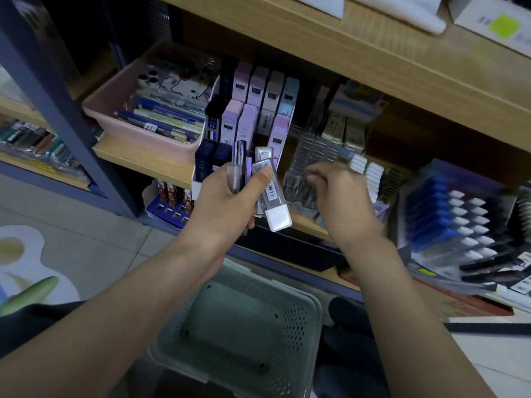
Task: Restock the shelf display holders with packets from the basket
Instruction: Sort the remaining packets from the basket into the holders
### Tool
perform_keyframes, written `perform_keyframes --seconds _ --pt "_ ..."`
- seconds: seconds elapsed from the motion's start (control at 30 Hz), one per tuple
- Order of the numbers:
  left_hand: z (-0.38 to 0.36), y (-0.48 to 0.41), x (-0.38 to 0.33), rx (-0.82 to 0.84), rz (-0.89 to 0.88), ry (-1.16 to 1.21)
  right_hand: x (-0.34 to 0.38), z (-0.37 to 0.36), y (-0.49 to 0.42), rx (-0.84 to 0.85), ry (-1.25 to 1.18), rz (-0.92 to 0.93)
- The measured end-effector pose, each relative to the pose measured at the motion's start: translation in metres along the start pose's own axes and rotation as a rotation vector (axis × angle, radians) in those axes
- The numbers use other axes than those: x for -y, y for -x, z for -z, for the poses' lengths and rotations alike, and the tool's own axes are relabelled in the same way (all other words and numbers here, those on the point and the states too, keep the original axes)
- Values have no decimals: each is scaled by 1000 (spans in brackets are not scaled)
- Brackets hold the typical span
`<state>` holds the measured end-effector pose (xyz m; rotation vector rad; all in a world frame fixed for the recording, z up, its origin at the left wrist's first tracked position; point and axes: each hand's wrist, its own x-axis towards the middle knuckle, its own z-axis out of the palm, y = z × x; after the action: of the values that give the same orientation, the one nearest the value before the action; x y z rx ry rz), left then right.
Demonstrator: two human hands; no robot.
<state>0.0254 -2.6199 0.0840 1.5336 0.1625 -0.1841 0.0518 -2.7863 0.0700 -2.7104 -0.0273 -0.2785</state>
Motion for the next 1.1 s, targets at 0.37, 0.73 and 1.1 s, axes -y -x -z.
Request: perform_keyframes --seconds 0.37,0.73,1.1 --pt "7 -2 -2 -26 -9 -18 1 -4 1 -78 48 74" --pt "8 -2 -3 -17 39 -20 4 -13 0 -99 72 107" --pt "4 -4 -4 -62 65 124 61 19 28 418 -854 -228"
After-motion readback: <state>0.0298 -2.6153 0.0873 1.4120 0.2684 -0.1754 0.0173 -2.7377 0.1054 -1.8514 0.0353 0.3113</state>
